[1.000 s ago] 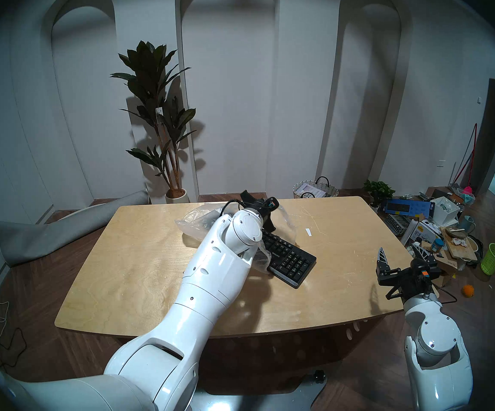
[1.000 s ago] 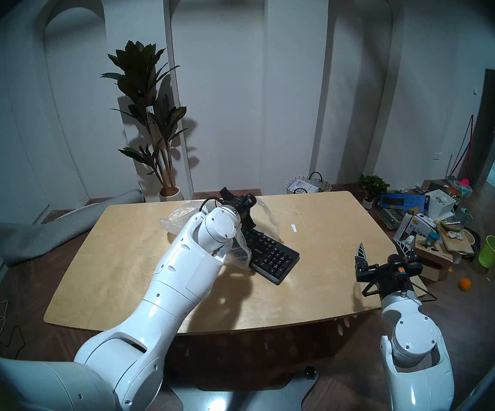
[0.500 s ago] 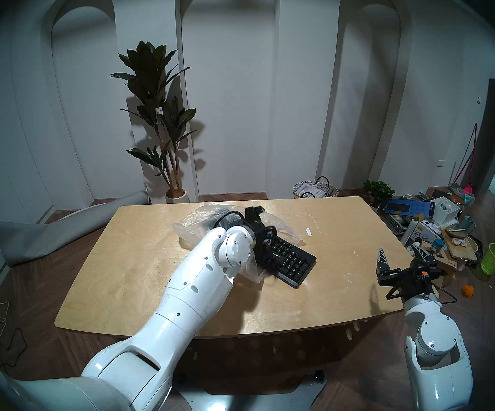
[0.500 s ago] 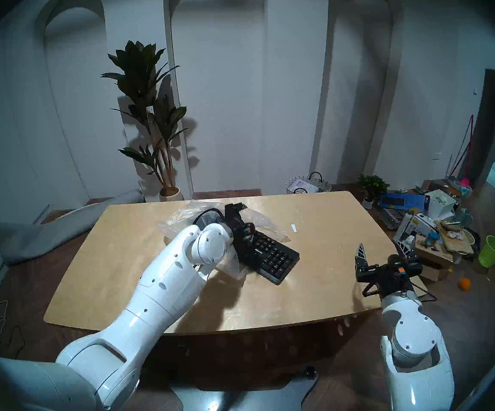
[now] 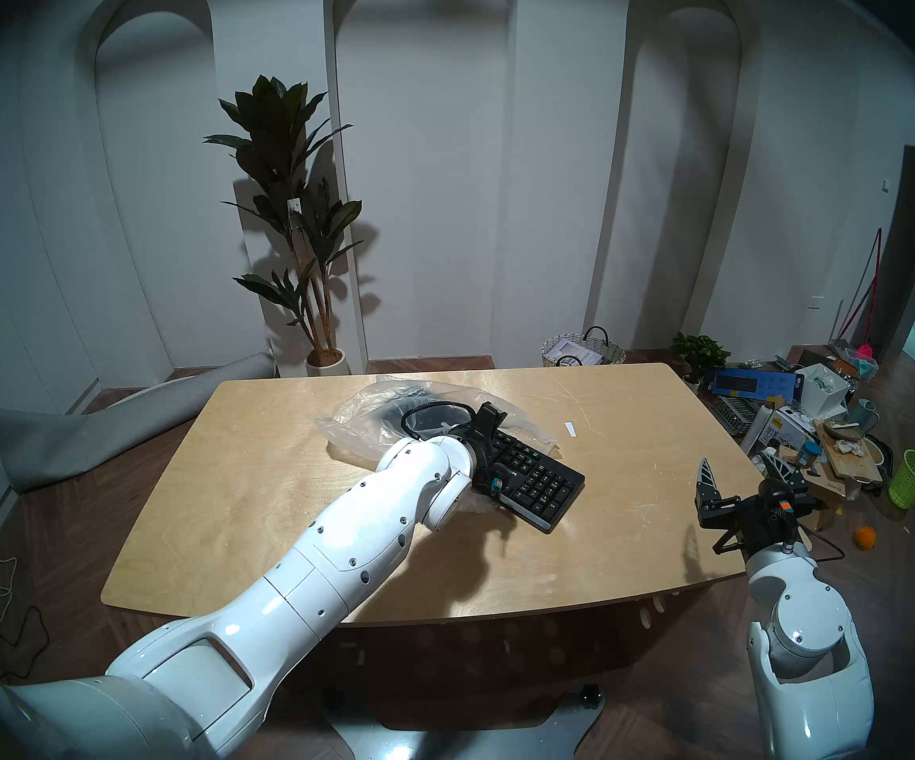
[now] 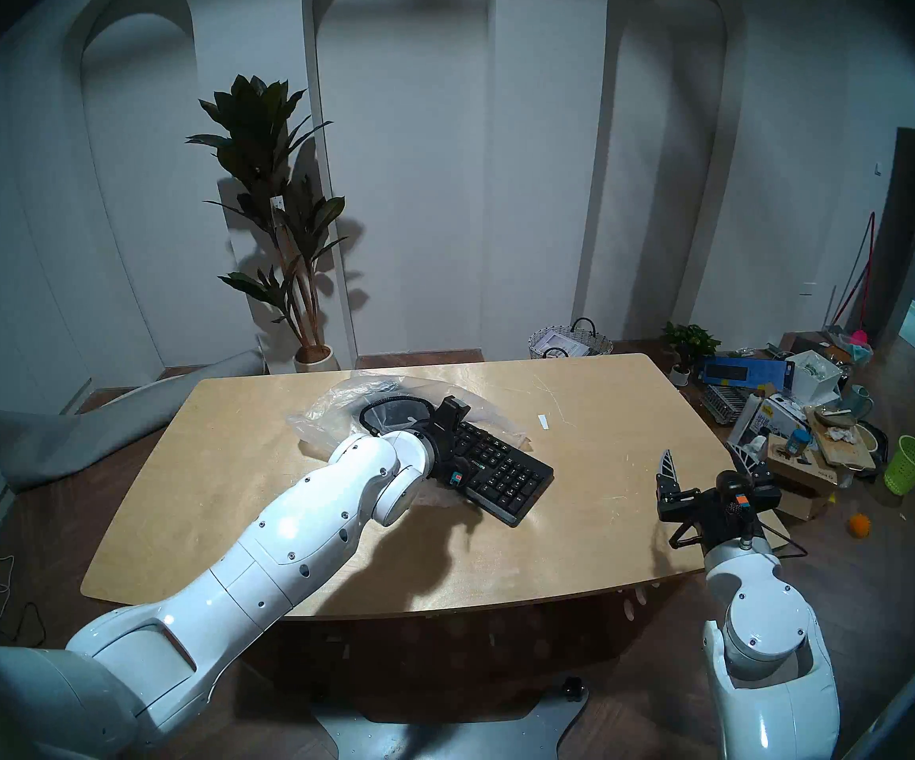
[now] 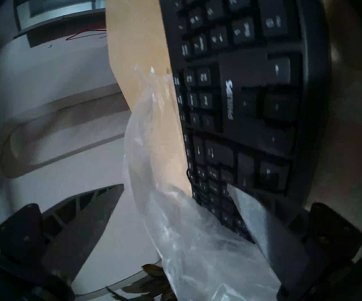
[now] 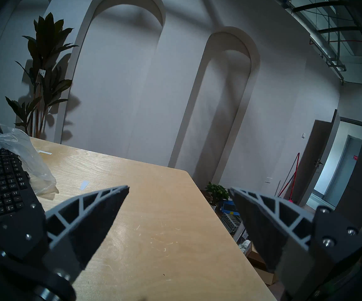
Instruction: Unwrap the new keyboard and set the wrapping aside
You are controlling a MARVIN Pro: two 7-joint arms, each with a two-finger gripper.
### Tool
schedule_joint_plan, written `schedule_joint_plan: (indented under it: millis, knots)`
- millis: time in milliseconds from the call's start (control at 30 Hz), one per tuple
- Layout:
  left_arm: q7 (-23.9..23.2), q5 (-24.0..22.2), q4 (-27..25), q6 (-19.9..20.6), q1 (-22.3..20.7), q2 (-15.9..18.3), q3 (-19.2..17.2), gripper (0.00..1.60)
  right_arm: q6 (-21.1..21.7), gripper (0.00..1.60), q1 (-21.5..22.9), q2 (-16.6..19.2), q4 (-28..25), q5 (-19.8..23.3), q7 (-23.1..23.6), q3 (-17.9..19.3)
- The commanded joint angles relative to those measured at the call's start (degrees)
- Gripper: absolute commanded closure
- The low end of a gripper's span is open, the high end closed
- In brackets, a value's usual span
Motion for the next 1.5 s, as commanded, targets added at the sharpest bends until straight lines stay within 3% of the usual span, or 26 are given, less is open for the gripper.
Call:
schedule_joint_plan:
  millis: [0, 300, 567, 633, 667, 700, 833, 867, 933, 1100, 1467]
  knots:
    - [1.23, 7.24, 5.36, 4.89, -5.28, -2.09, 1.56, 0.0, -0.23, 0.0, -0.09, -0.1, -1.49, 0.11, 0.05, -0.09]
    - [4.54, 7.43, 12.32, 7.61, -7.33, -5.17, 0.69, 0.0, -0.22, 0.0, -0.1, -0.09, -1.49, 0.13, 0.04, -0.1]
    - [7.29, 5.19, 9.85, 9.02, -8.98, -5.39, -3.32, 0.0, -0.26, 0.0, 0.02, -0.03, -1.3, 0.11, 0.02, -0.13]
    - [7.89, 3.76, 8.64, 9.01, -8.99, -5.61, -4.73, 0.31, -0.26, 0.0, 0.02, -0.03, -1.29, 0.12, 0.02, -0.13]
    - [8.2, 2.46, 7.74, 8.93, -8.76, -5.85, -5.77, 0.9, -0.26, 0.0, 0.04, -0.02, -1.26, 0.11, 0.02, -0.13]
    - [8.65, 1.56, 6.91, 8.85, -8.54, -5.83, -6.57, 1.6, -0.26, 0.0, 0.03, -0.02, -1.28, 0.12, 0.01, -0.13]
    - [8.43, -2.14, 3.82, 7.42, -7.98, -6.14, -8.74, 1.6, -0.27, 0.0, 0.03, -0.01, -1.28, 0.12, 0.01, -0.14]
    - [7.18, -5.3, 2.54, 6.27, -7.29, -6.68, -10.34, 1.6, -0.27, 0.0, 0.05, -0.01, -1.25, 0.12, 0.0, -0.14]
    - [7.0, -5.73, 1.19, 6.01, -7.0, -5.7, -10.72, 1.6, -0.27, 0.0, 0.0, -0.02, -1.33, 0.13, 0.0, -0.14]
    - [4.63, -15.5, -2.51, 4.04, -6.25, -8.21, -16.36, 1.6, -0.26, 0.0, 0.15, 0.05, -1.05, 0.11, -0.02, -0.16]
    - [-0.29, -33.09, -6.02, 7.42, -7.38, -8.21, -28.51, 1.6, -0.27, 0.0, 0.32, 0.15, -0.69, 0.1, -0.05, -0.18]
